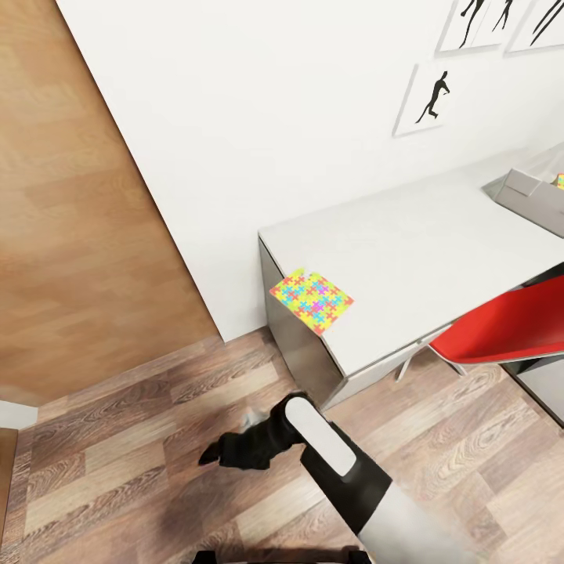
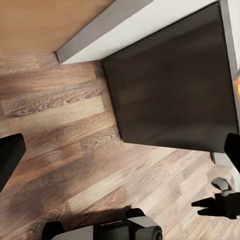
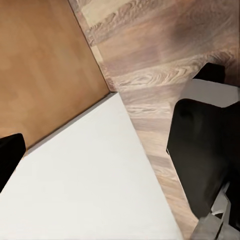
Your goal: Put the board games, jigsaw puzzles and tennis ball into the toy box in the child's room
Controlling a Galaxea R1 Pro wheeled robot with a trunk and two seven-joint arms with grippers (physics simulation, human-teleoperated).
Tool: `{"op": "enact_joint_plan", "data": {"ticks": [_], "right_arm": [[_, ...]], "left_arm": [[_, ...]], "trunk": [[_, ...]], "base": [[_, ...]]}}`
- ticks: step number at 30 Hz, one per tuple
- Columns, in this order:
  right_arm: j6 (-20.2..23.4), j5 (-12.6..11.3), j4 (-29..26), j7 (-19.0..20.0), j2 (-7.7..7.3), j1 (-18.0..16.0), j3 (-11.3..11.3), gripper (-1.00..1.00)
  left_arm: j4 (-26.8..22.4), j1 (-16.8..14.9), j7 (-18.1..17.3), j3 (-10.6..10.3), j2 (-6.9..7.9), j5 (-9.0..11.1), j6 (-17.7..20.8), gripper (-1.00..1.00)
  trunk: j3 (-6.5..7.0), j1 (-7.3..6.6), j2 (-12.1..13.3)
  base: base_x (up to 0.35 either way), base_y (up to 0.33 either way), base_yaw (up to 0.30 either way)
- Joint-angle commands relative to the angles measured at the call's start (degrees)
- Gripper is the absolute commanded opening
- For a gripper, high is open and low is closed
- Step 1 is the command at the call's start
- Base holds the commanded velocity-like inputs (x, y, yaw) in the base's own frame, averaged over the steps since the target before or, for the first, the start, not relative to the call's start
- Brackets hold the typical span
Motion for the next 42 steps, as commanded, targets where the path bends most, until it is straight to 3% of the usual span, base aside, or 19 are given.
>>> {"op": "enact_joint_plan", "data": {"ticks": [1, 6, 8, 9, 17, 21, 22, 30, 39, 42], "right_arm": [[0.0, 0.1, 0.0, -0.6, 0.01, 0.9, 0.3, 1.00], [-1.7, 6.5, 0.9, -0.4, 0.01, 5.0, 1.2, 1.00], [-4.0, 11.0, 2.4, -0.1, 0.01, 6.6, 1.6, 1.00], [-4.5, 12.1, 3.0, 0.0, 0.01, 7.0, 1.7, 1.00], [-2.0, 9.2, 0.4, 2.6, 0.01, 7.6, 4.3, 1.00], [-3.3, 8.5, -0.2, 3.8, 0.01, 7.6, 4.7, 1.00], [-3.6, 8.6, -0.3, 4.2, 0.01, 7.7, 4.4, 1.00], [-4.9, 10.4, 0.2, 2.7, 0.01, 7.1, 3.0, 1.00], [-7.6, 13.7, 1.3, 2.7, -2.65, 7.3, 0.1, 1.00], [-8.4, 14.8, 1.3, 2.7, -2.80, 7.3, -0.9, 1.00]], "left_arm": [[0.0, -0.1, -0.1, -0.1, 0.00, 0.1, 0.6, 1.00], [0.0, -0.1, 0.4, -0.1, -0.14, 0.0, 0.4, 1.00], [0.0, -0.1, 1.3, -0.1, -0.17, 0.0, 0.3, 1.00], [0.0, -0.1, 1.7, -0.1, -0.17, 0.0, 0.3, 1.00], [-0.9, 2.4, 2.5, -1.9, 2.41, -0.8, 0.7, 1.00], [-1.2, 3.8, 2.5, -2.3, 1.10, -1.2, 0.7, 1.00], [-1.3, 4.2, 2.5, -2.5, 0.78, -1.4, 0.7, 1.00], [-0.6, 5.6, 0.7, -2.9, 3.38, -2.1, 1.1, 1.00], [-0.4, 5.7, 0.6, -3.0, 6.28, -4.9, 1.1, 1.00], [-0.4, 5.7, 0.6, -3.0, 6.94, -5.5, 1.1, 1.00]], "trunk": [[-0.04, 0.01, 0.0], [-0.04, 0.01, 0.0], [-0.04, 0.01, 0.0], [-0.04, 0.01, 0.0], [-0.04, 0.01, 0.0], [-0.04, 0.01, 0.0], [-0.04, 0.01, 0.0], [-0.04, 0.01, 0.0], [-0.04, 0.01, 0.0], [-0.04, 0.01, 0.0]], "base": [[0.000, 0.000, 0.000], [0.000, 0.000, 0.000], [0.000, 0.000, 0.000], [0.000, 0.000, 0.000], [0.000, 0.000, 0.000], [0.000, 0.000, 0.000], [0.000, 0.000, 0.000], [-0.002, 0.001, 0.000], [0.000, 0.000, 0.000], [0.000, 0.000, 0.000]]}}
